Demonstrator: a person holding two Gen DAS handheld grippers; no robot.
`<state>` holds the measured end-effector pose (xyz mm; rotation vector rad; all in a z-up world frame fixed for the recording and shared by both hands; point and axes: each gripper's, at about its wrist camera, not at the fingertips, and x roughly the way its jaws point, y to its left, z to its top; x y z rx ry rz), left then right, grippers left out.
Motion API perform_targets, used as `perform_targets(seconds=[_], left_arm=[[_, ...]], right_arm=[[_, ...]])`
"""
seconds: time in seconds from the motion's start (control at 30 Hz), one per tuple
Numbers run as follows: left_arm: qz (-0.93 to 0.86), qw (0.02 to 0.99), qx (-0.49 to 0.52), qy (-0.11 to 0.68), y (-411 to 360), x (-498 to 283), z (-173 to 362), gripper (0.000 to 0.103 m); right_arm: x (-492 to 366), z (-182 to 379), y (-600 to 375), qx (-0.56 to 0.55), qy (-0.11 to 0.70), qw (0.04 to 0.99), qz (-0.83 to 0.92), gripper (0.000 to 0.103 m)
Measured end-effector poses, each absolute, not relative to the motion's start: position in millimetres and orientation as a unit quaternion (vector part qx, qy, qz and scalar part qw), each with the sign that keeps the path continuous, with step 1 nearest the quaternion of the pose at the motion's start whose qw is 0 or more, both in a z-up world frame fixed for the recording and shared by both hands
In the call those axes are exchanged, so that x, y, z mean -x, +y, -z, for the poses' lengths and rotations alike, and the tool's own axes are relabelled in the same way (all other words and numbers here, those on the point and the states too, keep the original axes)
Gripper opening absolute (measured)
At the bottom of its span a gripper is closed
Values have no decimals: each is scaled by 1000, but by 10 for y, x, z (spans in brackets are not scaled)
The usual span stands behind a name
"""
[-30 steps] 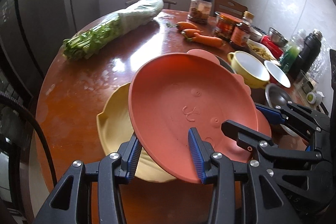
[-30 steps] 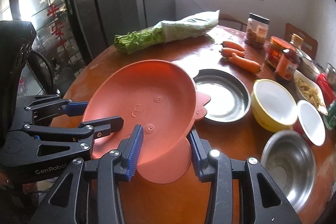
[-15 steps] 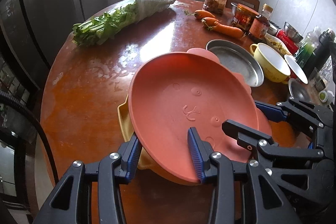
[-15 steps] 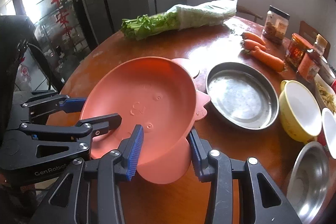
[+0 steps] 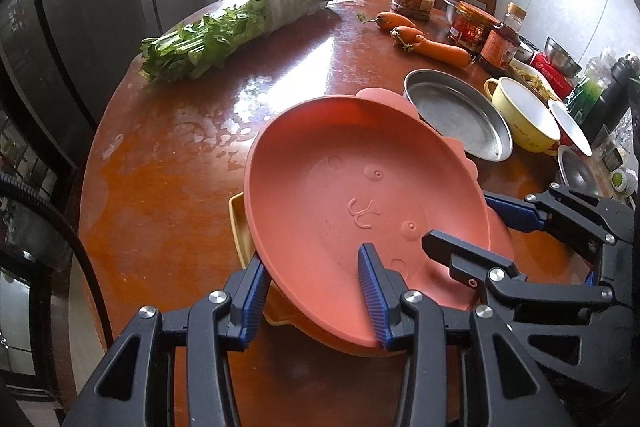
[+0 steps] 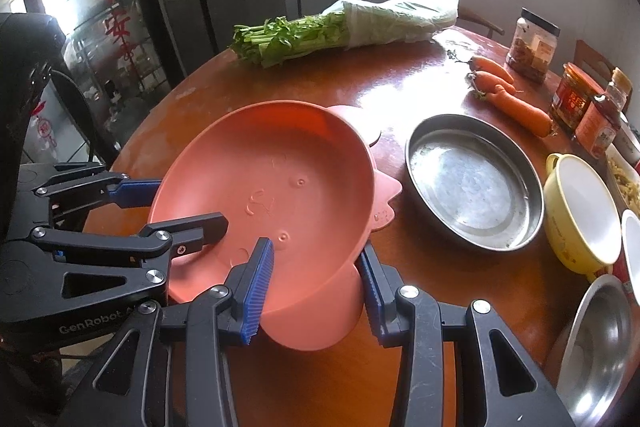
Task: Organize plates and bowls
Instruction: 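Carry the pink plate over the shell plate and lower it on top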
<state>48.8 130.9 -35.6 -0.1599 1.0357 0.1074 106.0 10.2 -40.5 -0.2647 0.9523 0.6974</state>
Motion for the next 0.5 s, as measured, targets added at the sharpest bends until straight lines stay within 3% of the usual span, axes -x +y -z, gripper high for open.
perform_targets(seconds=[0.5], left_arm=[[-57, 875, 66, 477, 1399, -451, 184, 48]], right_arm=[[-1035, 378, 154, 126, 449, 818, -338, 45]])
